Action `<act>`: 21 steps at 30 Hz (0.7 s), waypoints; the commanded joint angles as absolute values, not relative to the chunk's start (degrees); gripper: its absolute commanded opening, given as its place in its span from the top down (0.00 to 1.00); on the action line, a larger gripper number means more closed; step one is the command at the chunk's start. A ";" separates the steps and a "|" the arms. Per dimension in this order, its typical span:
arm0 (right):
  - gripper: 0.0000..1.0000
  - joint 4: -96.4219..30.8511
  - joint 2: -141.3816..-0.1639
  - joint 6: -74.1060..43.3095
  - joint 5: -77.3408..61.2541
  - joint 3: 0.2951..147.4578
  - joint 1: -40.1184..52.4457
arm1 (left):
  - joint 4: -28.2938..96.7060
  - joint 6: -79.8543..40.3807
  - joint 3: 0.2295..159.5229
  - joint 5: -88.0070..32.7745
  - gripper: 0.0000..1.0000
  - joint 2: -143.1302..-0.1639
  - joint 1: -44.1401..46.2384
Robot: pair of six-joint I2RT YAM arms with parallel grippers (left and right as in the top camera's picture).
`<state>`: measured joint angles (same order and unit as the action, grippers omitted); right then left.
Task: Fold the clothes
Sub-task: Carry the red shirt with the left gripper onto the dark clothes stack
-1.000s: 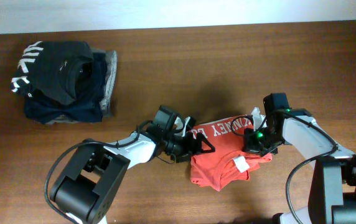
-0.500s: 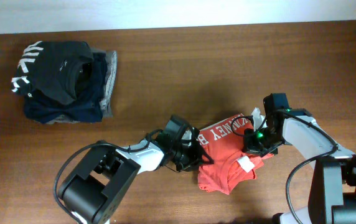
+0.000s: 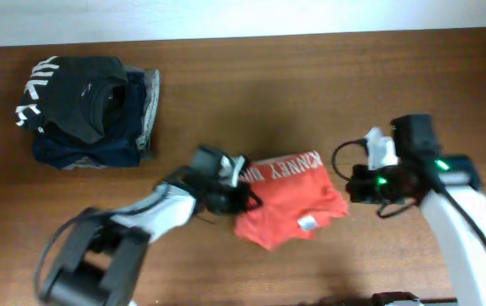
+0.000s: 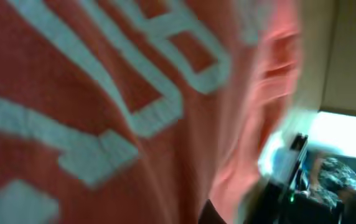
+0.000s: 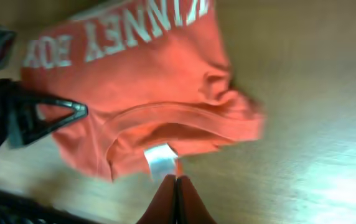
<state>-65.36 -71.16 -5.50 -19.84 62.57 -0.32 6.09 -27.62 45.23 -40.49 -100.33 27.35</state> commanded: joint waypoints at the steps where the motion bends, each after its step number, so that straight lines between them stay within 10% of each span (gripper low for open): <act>1: 0.96 -68.31 -63.26 -5.37 -21.41 69.25 -0.05 | 9.61 -13.52 53.25 -39.72 1.00 -90.98 20.53; 21: 0.96 -76.97 -58.98 -6.22 -22.48 75.83 -0.01 | 23.20 -0.03 113.73 -33.95 1.00 -106.85 -6.20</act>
